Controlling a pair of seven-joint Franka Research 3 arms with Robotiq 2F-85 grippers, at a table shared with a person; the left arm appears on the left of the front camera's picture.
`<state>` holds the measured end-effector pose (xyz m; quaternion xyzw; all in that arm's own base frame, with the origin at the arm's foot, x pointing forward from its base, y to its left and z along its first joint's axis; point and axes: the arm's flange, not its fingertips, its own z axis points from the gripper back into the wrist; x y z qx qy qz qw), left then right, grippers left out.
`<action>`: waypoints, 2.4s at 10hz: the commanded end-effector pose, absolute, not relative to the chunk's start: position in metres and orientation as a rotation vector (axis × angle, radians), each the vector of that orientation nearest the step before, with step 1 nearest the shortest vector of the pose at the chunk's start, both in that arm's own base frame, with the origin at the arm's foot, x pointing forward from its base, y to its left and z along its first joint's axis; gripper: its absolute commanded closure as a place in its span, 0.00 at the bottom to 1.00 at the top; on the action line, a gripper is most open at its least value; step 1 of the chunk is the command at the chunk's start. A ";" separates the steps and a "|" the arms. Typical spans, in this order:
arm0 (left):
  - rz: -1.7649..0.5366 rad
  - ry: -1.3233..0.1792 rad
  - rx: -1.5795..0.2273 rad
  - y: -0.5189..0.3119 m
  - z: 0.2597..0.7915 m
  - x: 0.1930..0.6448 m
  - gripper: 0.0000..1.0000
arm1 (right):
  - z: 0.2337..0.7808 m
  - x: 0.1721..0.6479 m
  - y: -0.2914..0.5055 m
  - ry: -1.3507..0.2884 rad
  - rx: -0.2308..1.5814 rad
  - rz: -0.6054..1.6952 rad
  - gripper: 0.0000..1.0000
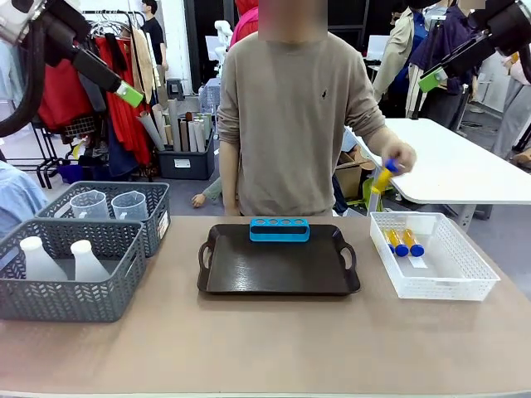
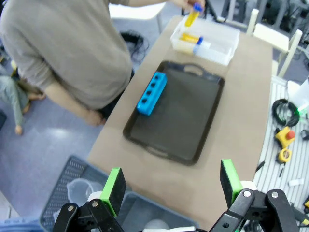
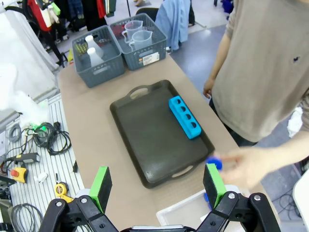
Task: Prepare the laboratory tools.
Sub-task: Pick up one Large Measuring Cup and place it on the Handle tray.
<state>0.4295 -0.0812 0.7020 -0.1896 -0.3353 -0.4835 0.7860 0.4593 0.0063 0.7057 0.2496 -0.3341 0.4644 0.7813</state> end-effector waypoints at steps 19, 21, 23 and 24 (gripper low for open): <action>-0.313 -0.206 0.139 0.009 0.527 0.568 0.00 | 0.709 0.459 0.007 -0.726 0.538 1.008 0.00; -0.145 -0.216 0.127 0.032 0.498 0.590 0.00 | 0.709 0.459 0.007 -0.726 0.538 1.008 0.00; -0.068 -0.199 0.145 0.060 0.475 0.611 0.00 | 0.709 0.459 0.007 -0.726 0.538 1.008 0.00; -0.043 -0.152 0.096 0.068 0.465 0.612 0.00 | 0.709 0.459 0.007 -0.726 0.538 1.008 0.00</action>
